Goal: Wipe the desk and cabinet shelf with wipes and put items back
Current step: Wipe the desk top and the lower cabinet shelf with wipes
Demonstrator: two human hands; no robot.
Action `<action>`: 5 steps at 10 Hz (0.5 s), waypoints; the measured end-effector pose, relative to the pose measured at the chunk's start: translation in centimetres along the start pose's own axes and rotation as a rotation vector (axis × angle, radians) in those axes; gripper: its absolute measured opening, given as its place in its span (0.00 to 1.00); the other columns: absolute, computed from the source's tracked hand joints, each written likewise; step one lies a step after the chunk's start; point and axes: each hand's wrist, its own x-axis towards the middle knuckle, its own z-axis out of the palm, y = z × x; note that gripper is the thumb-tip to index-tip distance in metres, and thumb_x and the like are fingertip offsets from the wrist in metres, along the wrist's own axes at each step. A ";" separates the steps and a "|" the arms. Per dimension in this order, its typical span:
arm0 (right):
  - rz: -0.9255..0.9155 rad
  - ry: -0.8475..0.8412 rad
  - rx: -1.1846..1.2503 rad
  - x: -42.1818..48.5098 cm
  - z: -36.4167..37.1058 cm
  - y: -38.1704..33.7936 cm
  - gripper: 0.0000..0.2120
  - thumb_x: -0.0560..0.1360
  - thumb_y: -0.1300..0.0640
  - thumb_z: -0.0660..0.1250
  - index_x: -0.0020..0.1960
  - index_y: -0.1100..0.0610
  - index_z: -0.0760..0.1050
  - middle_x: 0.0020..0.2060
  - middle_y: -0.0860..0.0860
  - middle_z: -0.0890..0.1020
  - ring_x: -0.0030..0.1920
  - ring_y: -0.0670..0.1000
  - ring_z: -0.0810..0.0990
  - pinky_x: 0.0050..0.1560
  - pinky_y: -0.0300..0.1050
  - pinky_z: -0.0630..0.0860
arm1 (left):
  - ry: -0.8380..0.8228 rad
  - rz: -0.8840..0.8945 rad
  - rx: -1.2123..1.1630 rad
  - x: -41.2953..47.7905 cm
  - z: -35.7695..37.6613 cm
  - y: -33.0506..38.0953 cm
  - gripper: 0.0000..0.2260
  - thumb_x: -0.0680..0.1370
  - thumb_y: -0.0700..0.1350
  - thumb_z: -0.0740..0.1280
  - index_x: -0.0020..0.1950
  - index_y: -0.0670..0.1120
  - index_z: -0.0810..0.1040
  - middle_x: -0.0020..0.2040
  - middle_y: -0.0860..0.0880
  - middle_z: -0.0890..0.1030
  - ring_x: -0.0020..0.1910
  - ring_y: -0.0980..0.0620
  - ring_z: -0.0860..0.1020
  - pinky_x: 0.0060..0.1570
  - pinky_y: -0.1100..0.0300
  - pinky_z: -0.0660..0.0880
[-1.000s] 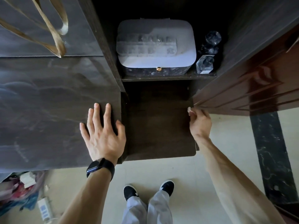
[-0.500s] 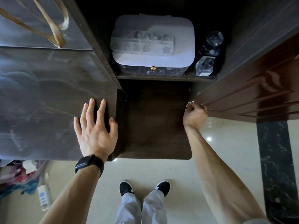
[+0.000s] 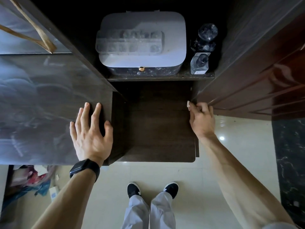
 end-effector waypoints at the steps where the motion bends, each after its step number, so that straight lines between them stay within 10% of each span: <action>1: 0.304 -0.234 -0.111 -0.3 -1.3 4.6 0.10 0.77 0.61 0.62 0.52 0.59 0.83 0.47 0.58 0.82 0.48 0.60 0.79 0.45 0.45 0.73 | 0.004 -0.009 -0.009 0.0 0.0 -0.1 0.26 0.79 0.55 0.56 0.78 0.55 0.64 0.80 0.49 0.60 0.80 0.48 0.56 0.78 0.42 0.51; 3: 0.712 -0.321 0.309 -6.0 -2.0 5.6 0.10 0.75 0.58 0.69 0.56 0.57 0.83 0.53 0.57 0.84 0.54 0.58 0.82 0.55 0.42 0.74 | -0.001 0.009 -0.001 -0.1 -0.1 0.0 0.26 0.79 0.54 0.57 0.78 0.55 0.64 0.80 0.48 0.60 0.80 0.47 0.56 0.77 0.41 0.51; 5: 0.448 -0.024 0.387 -4.7 -1.4 -2.1 0.12 0.77 0.56 0.65 0.58 0.56 0.80 0.53 0.55 0.79 0.54 0.57 0.77 0.56 0.46 0.74 | -0.003 -0.010 -0.011 -0.1 -0.1 0.0 0.26 0.79 0.55 0.56 0.78 0.55 0.63 0.81 0.49 0.60 0.80 0.48 0.55 0.78 0.42 0.51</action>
